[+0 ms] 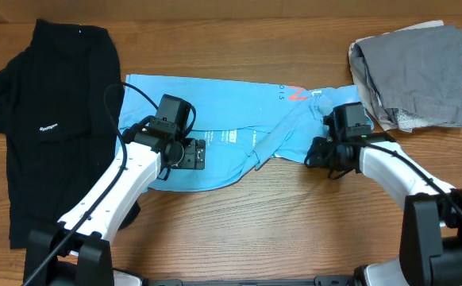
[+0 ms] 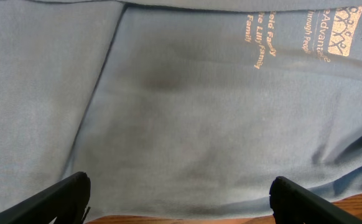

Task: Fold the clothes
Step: 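Pull the shirt's right side toward the center with the right gripper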

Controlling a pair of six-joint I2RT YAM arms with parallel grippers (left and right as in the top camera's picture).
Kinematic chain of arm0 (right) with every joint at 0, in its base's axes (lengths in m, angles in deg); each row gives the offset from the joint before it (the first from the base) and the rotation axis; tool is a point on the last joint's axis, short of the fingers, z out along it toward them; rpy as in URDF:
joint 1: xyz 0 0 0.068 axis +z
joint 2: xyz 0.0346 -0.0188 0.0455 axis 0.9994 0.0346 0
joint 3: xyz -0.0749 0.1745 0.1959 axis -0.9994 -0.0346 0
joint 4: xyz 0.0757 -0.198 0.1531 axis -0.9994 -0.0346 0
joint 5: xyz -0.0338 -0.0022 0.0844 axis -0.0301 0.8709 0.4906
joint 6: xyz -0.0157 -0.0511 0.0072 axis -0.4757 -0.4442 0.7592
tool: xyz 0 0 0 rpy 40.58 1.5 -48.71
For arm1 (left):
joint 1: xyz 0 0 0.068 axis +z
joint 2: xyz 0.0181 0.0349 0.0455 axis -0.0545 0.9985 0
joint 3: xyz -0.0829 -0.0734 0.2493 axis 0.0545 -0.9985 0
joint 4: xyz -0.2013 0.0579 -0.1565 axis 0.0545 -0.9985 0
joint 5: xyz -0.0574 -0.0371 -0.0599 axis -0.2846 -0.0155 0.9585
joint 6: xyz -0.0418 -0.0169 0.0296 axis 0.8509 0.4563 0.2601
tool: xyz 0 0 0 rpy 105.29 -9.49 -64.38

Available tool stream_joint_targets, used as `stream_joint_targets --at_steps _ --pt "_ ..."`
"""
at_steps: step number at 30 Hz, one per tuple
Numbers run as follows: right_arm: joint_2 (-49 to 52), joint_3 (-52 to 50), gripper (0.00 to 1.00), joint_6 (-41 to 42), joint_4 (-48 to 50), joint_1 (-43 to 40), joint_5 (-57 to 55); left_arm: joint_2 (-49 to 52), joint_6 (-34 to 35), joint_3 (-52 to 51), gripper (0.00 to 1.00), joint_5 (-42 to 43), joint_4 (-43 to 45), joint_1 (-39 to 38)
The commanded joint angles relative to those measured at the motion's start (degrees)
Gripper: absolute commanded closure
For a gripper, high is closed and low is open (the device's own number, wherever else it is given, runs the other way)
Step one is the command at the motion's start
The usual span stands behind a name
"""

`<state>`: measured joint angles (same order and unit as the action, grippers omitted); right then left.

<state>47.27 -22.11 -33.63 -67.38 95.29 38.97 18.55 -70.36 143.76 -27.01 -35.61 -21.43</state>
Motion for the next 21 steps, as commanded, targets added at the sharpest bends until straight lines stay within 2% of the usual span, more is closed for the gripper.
stream_joint_targets --at_steps 1,9,10,12,13,16,21 --pt "3.2 -0.6 0.61 -0.9 1.3 1.5 -0.5 -1.0 -0.5 -0.3 0.05 -0.7 0.3 -0.4" --pt "8.1 -0.6 0.62 0.7 2.6 2.8 -0.6 -1.0 -0.5 -0.3 0.05 -0.7 0.4 -0.4" --pt "8.1 -0.6 0.67 1.0 2.1 2.8 -0.6 -1.0 -0.5 -0.3 0.05 -0.7 0.3 -0.4" --pt "8.1 -0.5 0.94 3.8 0.7 2.8 -0.8 -1.0 -0.5 -0.3 0.05 -0.7 0.2 -0.4" --pt "8.1 -0.5 0.96 5.1 0.0 2.7 -0.8 -1.0 -0.5 -0.3 0.06 -0.7 0.0 -0.4" --pt "7.5 0.4 0.96 7.9 -3.5 2.4 -0.5 -1.0 -0.5 0.1 0.07 -0.5 -1.4 -0.4" --pt "2.8 4.9 0.96 8.1 -13.4 1.6 -0.5 -1.0 -0.5 4.2 0.07 -0.8 -8.5 -0.3"
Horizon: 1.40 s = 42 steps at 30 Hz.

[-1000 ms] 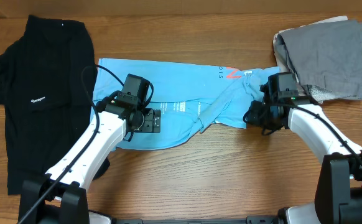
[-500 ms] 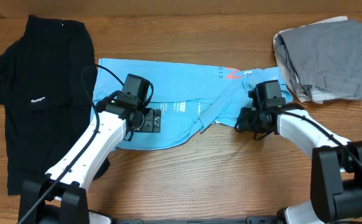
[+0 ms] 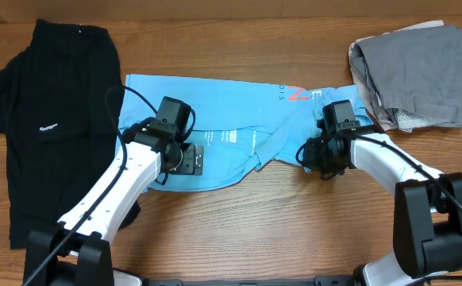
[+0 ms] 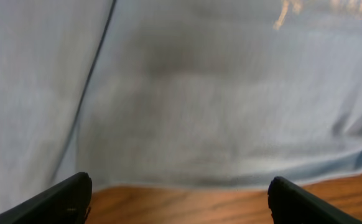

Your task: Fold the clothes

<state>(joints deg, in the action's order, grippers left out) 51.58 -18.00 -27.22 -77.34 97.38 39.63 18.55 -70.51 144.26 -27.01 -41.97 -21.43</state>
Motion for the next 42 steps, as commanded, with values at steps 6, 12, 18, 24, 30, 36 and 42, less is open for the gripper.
stream_joint_targets --at_steps 6,12,18,24,30,36,42 --pt "-11.1 11.1 0.96 1.4 -24.3 -5.2 -1.2 -1.0 -0.3 16.2 0.05 -0.8 -19.9 0.7" --pt "-14.0 12.5 0.96 0.1 -32.3 -9.7 -1.2 -1.2 1.5 21.8 0.06 -2.3 -31.6 1.5" --pt "-16.4 12.5 0.96 -1.9 -34.8 -13.7 -1.2 -5.0 5.1 22.6 0.07 -2.1 -35.1 3.7" --pt "-17.1 12.5 0.96 -3.6 -33.7 -14.6 -1.2 -10.3 10.0 19.8 0.06 -4.7 -33.6 5.2" --pt "-17.1 12.5 0.96 -4.4 -32.9 -14.6 -1.2 -13.2 14.6 7.3 0.06 -6.3 -25.9 10.6" --pt "-17.1 12.5 0.96 -4.4 -32.4 -14.6 -1.2 -13.2 15.4 -3.4 0.08 -1.6 -15.8 21.7" --pt "-17.1 12.5 0.96 -4.5 -31.9 -14.6 -1.3 -13.2 15.3 -10.5 0.13 1.0 -6.9 29.6"
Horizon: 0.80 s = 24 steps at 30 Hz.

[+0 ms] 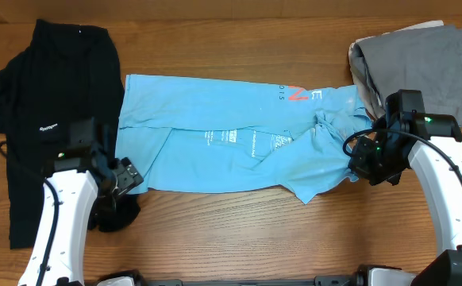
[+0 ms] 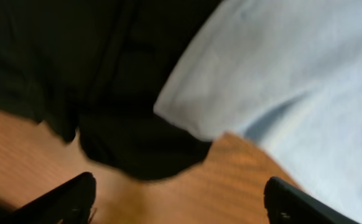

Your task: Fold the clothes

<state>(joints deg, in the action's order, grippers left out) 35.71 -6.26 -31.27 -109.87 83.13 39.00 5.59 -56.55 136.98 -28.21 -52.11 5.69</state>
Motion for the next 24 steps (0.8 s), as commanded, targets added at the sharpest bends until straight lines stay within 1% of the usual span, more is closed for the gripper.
stream_joint_targets --at_steps 1,7,12,16,21,24 --pt "-1.2 0.7 0.96 -0.6 0.7 -0.3 -0.6 -0.2 1.4 -4.1 0.14 2.4 4.8 2.9" --pt "-1.2 0.7 0.96 -0.6 0.8 -0.3 -1.2 -0.2 1.4 -9.9 0.26 1.9 12.3 3.2" --pt "-1.2 0.7 0.96 -0.6 0.8 -0.3 -1.3 -0.2 1.4 -11.8 0.29 1.6 17.2 3.2" --pt "-1.2 0.7 0.96 -0.6 0.8 -0.3 -1.9 0.1 1.4 -11.8 0.33 0.2 19.3 3.2" --pt "-1.2 0.7 0.96 -0.6 0.8 -0.3 -2.1 1.1 0.8 -11.8 0.46 -0.8 21.4 3.2" --pt "-1.2 0.7 0.96 -0.6 0.8 -0.3 -2.1 2.2 0.7 -11.8 0.58 -0.8 21.5 3.2"
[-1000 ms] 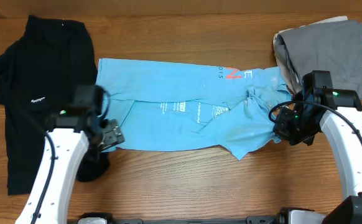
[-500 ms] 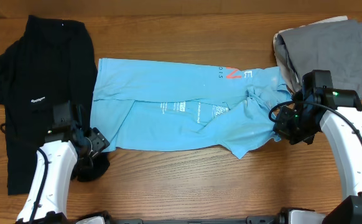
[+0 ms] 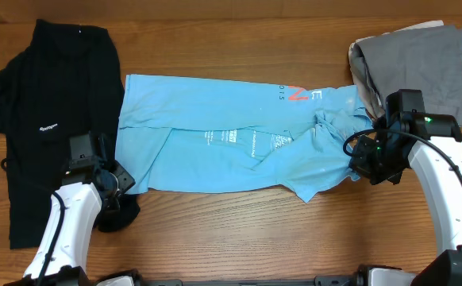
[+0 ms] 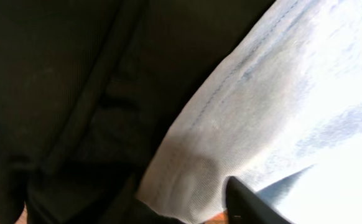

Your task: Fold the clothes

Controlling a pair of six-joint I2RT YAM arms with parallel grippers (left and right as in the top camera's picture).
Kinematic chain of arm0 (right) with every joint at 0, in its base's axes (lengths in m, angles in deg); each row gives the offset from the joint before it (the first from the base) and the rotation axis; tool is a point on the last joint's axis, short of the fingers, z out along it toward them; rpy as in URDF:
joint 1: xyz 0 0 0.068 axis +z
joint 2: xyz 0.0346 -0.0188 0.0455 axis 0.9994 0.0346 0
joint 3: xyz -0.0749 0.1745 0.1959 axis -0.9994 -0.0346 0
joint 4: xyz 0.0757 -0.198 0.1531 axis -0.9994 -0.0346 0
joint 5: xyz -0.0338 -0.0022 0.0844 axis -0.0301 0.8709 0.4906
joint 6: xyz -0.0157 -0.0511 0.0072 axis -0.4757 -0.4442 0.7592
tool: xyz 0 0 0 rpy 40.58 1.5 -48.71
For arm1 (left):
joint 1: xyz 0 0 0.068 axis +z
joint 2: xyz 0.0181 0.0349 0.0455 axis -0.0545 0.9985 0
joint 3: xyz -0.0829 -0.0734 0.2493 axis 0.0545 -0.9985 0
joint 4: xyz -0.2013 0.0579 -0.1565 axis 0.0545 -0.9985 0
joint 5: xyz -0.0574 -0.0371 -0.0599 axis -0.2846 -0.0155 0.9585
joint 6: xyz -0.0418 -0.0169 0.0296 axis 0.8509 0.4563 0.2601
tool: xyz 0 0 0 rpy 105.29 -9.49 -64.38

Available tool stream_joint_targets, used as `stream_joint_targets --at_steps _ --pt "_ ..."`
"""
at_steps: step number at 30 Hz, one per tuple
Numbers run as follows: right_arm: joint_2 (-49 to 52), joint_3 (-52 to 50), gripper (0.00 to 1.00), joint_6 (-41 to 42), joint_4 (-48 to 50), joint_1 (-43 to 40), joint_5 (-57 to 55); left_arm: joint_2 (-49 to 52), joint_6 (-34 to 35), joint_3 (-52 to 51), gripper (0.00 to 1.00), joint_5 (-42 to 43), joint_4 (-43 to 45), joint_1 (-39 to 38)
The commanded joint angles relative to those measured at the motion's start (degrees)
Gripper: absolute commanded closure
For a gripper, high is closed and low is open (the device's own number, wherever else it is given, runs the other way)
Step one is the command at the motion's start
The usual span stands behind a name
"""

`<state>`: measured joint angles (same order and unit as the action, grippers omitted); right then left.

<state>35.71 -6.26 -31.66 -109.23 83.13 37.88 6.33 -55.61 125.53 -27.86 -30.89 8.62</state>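
A light blue shirt [image 3: 231, 151] lies spread across the middle of the wooden table [image 3: 239, 230], bunched at its right end. My left gripper [image 3: 117, 181] sits at the shirt's lower-left corner, where the cloth meets a black garment [image 3: 48, 119]. In the left wrist view the shirt corner [image 4: 199, 168] lies between my left gripper's [image 4: 181, 196] narrowed fingers, one dark fingertip [image 4: 249, 202] showing clearly. My right gripper [image 3: 358, 164] rests on the bunched right end of the shirt, its fingers hidden under the wrist.
A pile of grey clothes [image 3: 413, 67] sits at the back right, touching the blue shirt's right end. The black garment covers the left side of the table. Cables trail from both arms.
My left gripper has come down close onto the shirt's lower-left corner and its fingers have narrowed from wide open around that corner. The right arm and the shirt have not moved.
Both grippers began near the middle of a crumpled blue shirt, the left open over the cloth. Then the left was at the hem and the right had shifted left. Later the shirt lay stretched rightward, with the right gripper near the grey pile and the left at the lower-left corner, which it now pinches.
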Motion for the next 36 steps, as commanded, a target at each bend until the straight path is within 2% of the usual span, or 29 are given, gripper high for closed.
stream_joint_targets --at_steps 1,7,10,14,20,26,31,36 --pt "-1.2 0.7 0.96 -0.2 0.1 -0.3 -1.0 1.9 -0.2 -0.4 0.62 -1.2 0.3 0.3" --pt "-1.2 0.7 0.96 -0.2 0.2 -0.3 -1.0 4.7 -0.2 -0.4 0.82 -1.2 1.1 0.3" --pt "-1.2 0.7 0.96 -0.2 0.2 -0.3 -1.4 5.2 -1.9 -0.3 0.96 -1.3 2.5 0.3" --pt "-1.2 0.8 0.96 -0.2 -0.3 -0.3 -2.5 5.2 -5.4 2.7 0.96 -3.4 1.4 0.3" --pt "-2.1 0.9 0.96 -0.2 -1.2 -0.3 -2.5 5.1 -6.2 13.9 0.96 -5.6 -8.6 0.3" --pt "-4.1 2.4 0.96 0.0 -4.6 -0.6 -2.4 5.1 -10.2 24.4 0.96 -5.9 -15.7 0.3" --pt "-6.7 5.4 0.96 0.0 -8.9 -1.8 0.7 5.0 -13.3 28.6 0.96 -5.9 -19.8 0.3" --pt "-10.5 7.1 0.96 0.0 -13.3 -5.1 1.0 3.9 -13.6 29.1 0.96 -5.9 -21.6 0.3"
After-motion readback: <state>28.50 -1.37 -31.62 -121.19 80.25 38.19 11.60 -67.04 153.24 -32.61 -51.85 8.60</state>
